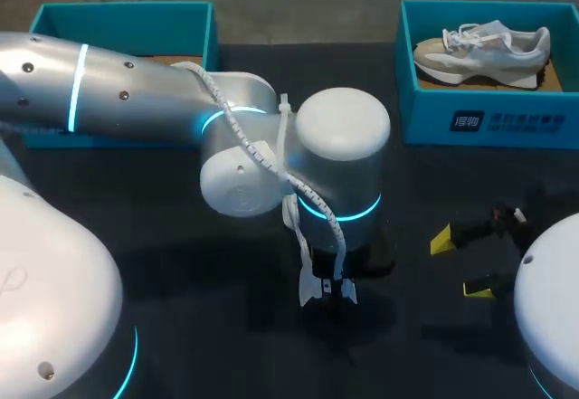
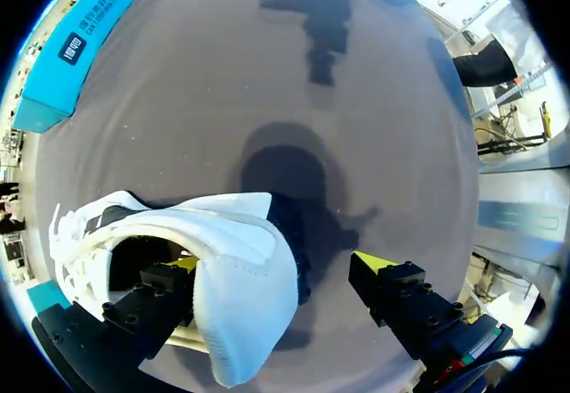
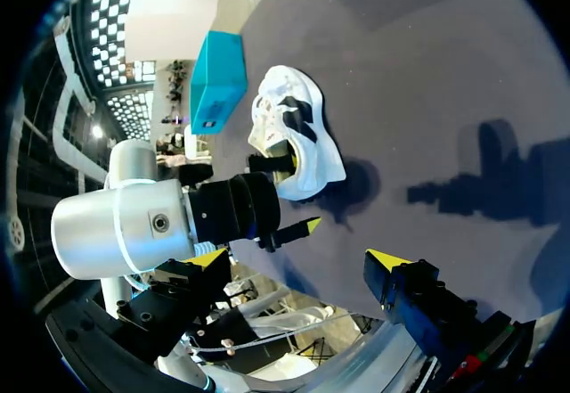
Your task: Take the shoe out of the shoebox, open the shoe tongue, remove and reinsert the insole, then place the shoe into the shoebox
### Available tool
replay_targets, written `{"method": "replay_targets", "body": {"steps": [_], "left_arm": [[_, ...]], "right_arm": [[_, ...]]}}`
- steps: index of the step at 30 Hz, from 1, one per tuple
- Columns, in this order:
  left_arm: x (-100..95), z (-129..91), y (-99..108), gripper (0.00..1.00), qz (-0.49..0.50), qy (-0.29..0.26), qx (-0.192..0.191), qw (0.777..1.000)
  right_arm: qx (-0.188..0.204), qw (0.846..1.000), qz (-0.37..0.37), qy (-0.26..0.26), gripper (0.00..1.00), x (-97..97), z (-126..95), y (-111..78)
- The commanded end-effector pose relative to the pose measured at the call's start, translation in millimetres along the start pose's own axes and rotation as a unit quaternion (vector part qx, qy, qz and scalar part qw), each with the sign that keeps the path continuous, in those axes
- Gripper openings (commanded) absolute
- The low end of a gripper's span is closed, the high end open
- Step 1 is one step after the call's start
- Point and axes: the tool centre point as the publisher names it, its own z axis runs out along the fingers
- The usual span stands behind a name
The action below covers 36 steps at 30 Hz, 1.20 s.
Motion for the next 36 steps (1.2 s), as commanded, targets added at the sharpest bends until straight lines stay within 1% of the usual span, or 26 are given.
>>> {"method": "replay_targets", "body": {"steps": [1,4,5,7,8,11,12,13,14,17,18,19,20,21,22,23,31,36], "left_arm": [[2.2,2,0,1.0,-0.001,-0.002,0.0,1.0],[2.2,6,-1,1.0,0.005,0.003,-0.003,1.0],[2.3,7,-1,0.97,0.005,0.004,-0.005,1.0],[2.2,8,-2,0.89,0.003,0.001,-0.008,1.0],[2.1,9,-2,0.88,0.002,0.0,-0.009,1.0],[0.3,11,-3,0.76,0.0,0.0,-0.011,1.0],[-0.5,11,-4,0.69,-0.001,-0.001,-0.011,1.0],[-1.2,11,-4,0.58,-0.001,0.0,-0.012,1.0],[-1.7,11,-4,0.49,-0.002,-0.002,-0.015,1.0],[-2.1,12,-5,0.46,-0.005,-0.007,-0.019,1.0],[-2.1,12,-5,0.44,-0.007,-0.01,-0.02,1.0],[-2.1,12,-5,0.38,-0.009,-0.012,-0.02,1.0],[-2.4,12,-5,0.29,-0.011,-0.015,-0.021,1.0],[-3.2,12,-6,0.13,-0.014,-0.018,-0.023,0.999],[-3.6,12,-6,0.08,-0.014,-0.018,-0.023,0.999],[-5.1,12,-6,0.0,-0.016,-0.018,-0.024,0.999],[-11.5,10,0,0.0,-0.028,-0.022,-0.023,0.999],[-16.3,-3,8,0.0,-0.033,-0.034,-0.012,0.999]], "right_arm": [[-0.001,1.0,0.001,-0.002,1.0,0.4,0,-1.3],[-0.001,1.0,0.001,-0.002,1.0,0.4,0,-1.3],[-0.001,1.0,0.001,-0.002,1.0,0.4,0,-1.3],[-0.001,1.0,0.001,-0.002,1.0,0.4,0,-1.3],[-0.001,1.0,0.001,-0.002,1.0,0.4,0,-1.3],[-0.001,1.0,0.001,-0.002,1.0,0.4,0,-1.3],[-0.001,1.0,0.001,-0.002,1.0,0.4,0,-1.3],[-0.001,1.0,0.001,-0.002,1.0,0.4,0,-1.3],[-0.001,1.0,0.001,-0.002,1.0,0.4,0,-1.3],[-0.001,1.0,0.001,-0.002,1.0,0.4,0,-1.3],[-0.001,1.0,0.001,-0.002,1.0,0.4,0,-1.3],[-0.001,1.0,0.001,-0.002,1.0,0.4,0,-1.3],[-0.001,1.0,0.001,-0.002,1.0,0.4,0,-1.3],[-0.001,1.0,0.001,-0.002,1.0,0.4,0,-1.3],[-0.001,1.0,0.001,-0.002,1.0,0.4,0,-1.3],[-0.001,1.0,0.001,-0.002,1.0,0.4,0,-1.3],[-0.001,1.0,0.001,-0.002,1.0,0.4,0,-1.3],[-0.001,1.0,0.001,-0.002,1.0,0.4,0,-1.3]]}}
